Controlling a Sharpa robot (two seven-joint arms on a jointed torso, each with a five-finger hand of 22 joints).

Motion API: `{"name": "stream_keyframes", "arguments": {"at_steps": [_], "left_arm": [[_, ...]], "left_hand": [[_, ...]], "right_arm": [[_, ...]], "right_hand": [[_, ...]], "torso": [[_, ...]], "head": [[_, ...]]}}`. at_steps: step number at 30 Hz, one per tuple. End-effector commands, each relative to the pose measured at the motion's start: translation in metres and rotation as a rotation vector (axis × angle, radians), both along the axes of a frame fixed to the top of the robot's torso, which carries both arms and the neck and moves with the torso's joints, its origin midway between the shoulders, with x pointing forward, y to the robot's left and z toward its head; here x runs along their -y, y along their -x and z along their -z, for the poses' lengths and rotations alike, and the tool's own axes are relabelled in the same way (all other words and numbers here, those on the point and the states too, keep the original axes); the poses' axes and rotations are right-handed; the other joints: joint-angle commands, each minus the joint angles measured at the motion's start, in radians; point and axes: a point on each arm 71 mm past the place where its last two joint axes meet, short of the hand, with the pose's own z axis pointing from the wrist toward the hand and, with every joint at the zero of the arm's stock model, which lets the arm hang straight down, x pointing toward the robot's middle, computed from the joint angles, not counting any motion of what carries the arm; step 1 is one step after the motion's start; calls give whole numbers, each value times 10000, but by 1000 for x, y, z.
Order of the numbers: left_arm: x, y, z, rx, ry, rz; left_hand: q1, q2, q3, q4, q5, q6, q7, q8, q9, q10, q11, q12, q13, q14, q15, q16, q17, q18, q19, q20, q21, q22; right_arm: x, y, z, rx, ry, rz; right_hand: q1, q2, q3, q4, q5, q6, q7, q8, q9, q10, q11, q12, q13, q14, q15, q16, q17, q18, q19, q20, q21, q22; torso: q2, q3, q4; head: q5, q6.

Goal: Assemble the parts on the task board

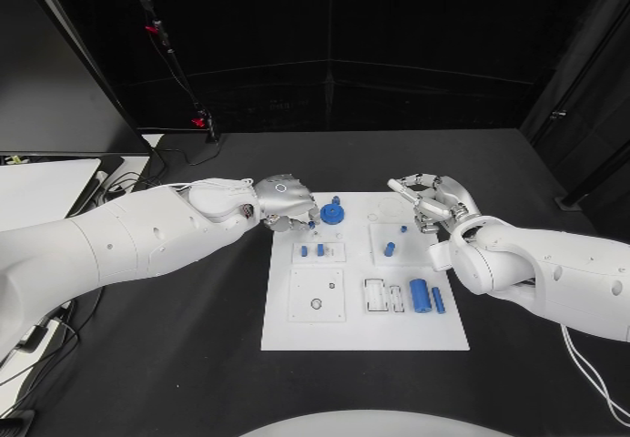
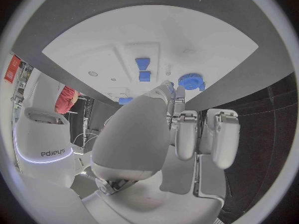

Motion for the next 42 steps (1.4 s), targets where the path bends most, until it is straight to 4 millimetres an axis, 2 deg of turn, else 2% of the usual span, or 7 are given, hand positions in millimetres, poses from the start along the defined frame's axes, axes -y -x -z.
{"name": "stream_keyframes", "arguments": {"at_steps": [1, 21, 24, 29, 32, 37, 42], "left_arm": [[1, -1, 3, -165, -165, -63], [4, -4, 17, -542, -463, -174], [5, -5, 19, -566, -493, -181], [6, -6, 20, -530, -474, -176], [7, -7, 20, -534, -489, -179], [8, -7, 21, -539, -497, -167], [9, -8, 21, -586, -548, -179]], "left_hand": [[-110, 22, 1, 31, 61, 62, 152, 52, 3, 25, 33, -50, -7, 1051, 45, 53, 2634, -146, 1043, -99, 31, 2634], [-95, 28, 29, 15, 60, 36, 160, 26, -6, 1, 44, -102, -8, 1051, 74, 53, 2634, -146, 1043, -99, 31, 2634], [-93, 29, 32, 14, 61, 34, 159, 24, -7, -2, 44, -106, -9, 1051, 76, 53, 2634, -146, 1043, -99, 31, 2634], [-90, 30, 37, 13, 62, 27, 163, 19, -9, -7, 47, -116, -9, 1051, 79, 53, 2634, -146, 1043, -99, 31, 2634], [-89, 30, 39, 13, 62, 24, 163, 17, -10, -10, 47, -119, -9, 1051, 80, 53, 2634, -146, 1043, -99, 31, 2634], [-88, 32, 43, 13, 62, 18, 165, 12, -11, -13, 50, -126, -9, 1051, 85, 53, 2634, -146, 1043, -99, 31, 2634], [-87, 31, 46, 12, 62, 15, 166, 9, -13, -14, 51, -131, -8, 1051, 88, 53, 2634, -146, 1043, -99, 31, 2634]], "right_arm": [[-1, 0, -1, 53, -48, -80], [0, 1, -2, 51, -54, -89], [0, 1, -2, 48, -50, -79], [0, 1, -2, 42, -54, -87], [0, 1, -2, 37, -47, -72], [0, 1, -2, 29, -50, -78], [0, 1, -1, -13, -50, -89]], "right_hand": [[33, 93, 23, 31, 44, 38, 546, -46, -26, 1059, 80, 33, 2633, 1057, 38, 24, 2629, 111, 524, 45, -66, 2359], [34, 93, 23, 31, 45, 37, 546, -49, -28, 1059, 80, 33, 2633, 1057, 39, 24, 2629, 112, 522, 45, -68, 2358], [34, 93, 23, 31, 45, 37, 546, -49, -28, 1059, 80, 33, 2633, 1057, 39, 24, 2629, 112, 522, 45, -68, 2358], [34, 93, 23, 31, 45, 37, 546, -49, -28, 1059, 80, 33, 2633, 1057, 39, 24, 2629, 112, 522, 45, -68, 2358], [35, 94, 22, 31, 48, 39, 547, -56, -36, 1059, 81, 33, 2633, 1057, 39, 24, 2629, 111, 525, 45, -65, 2360], [35, 94, 22, 31, 48, 39, 547, -56, -36, 1059, 81, 33, 2633, 1057, 39, 24, 2629, 111, 525, 45, -65, 2360], [35, 94, 21, 31, 49, 41, 547, -59, -38, 1059, 81, 33, 2633, 1057, 39, 24, 2629, 115, 513, 45, -76, 2353]], "torso": [[-1, 1, -7], [-4, 5, -4], [-4, 9, 14], [-8, 6, -17], [-6, 9, 8], [3, 1, -13], [0, 6, 7]], "head": [[-9, -20], [-47, -69], [-39, -76], [-33, -77], [-66, -97], [-62, -124], [-49, -115]]}}
